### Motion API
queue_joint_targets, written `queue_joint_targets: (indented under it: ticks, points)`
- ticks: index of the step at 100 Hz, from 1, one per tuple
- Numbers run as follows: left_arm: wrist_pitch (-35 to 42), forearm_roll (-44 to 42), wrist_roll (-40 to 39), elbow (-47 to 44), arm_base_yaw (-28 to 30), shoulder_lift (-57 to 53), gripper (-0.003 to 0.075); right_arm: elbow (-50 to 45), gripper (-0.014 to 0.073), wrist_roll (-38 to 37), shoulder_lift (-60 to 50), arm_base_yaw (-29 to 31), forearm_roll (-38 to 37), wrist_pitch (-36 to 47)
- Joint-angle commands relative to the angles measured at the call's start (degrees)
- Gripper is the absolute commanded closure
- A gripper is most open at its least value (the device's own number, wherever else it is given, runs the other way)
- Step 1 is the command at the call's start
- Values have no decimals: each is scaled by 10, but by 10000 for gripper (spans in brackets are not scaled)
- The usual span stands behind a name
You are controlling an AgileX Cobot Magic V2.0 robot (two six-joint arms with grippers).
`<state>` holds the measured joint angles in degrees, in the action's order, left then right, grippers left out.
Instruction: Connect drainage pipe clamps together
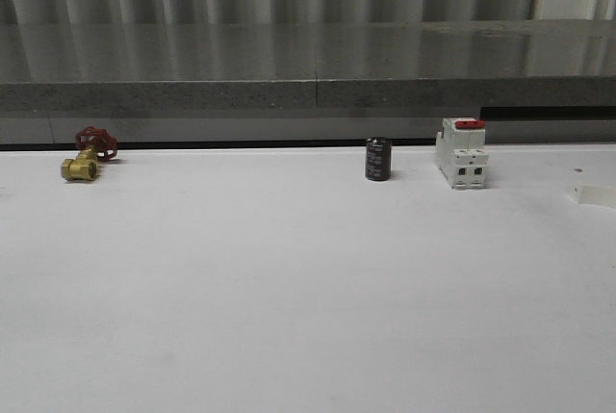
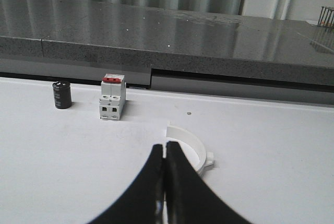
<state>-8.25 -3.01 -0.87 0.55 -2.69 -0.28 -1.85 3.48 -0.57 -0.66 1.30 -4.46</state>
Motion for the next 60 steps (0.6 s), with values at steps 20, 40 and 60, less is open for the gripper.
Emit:
queue_joint_targets:
  ticks: [20, 40, 60]
  points:
    - [-131, 5, -4, 149, -2, 63, 741, 12, 658, 1, -11, 3, -3, 51]
    - [-256, 35, -4, 246, -2, 184, 741, 12, 658, 1, -11, 3, -3, 51]
    - [-281, 30, -4, 296, -2, 311, 737, 12, 658, 1, -11, 3, -3, 51]
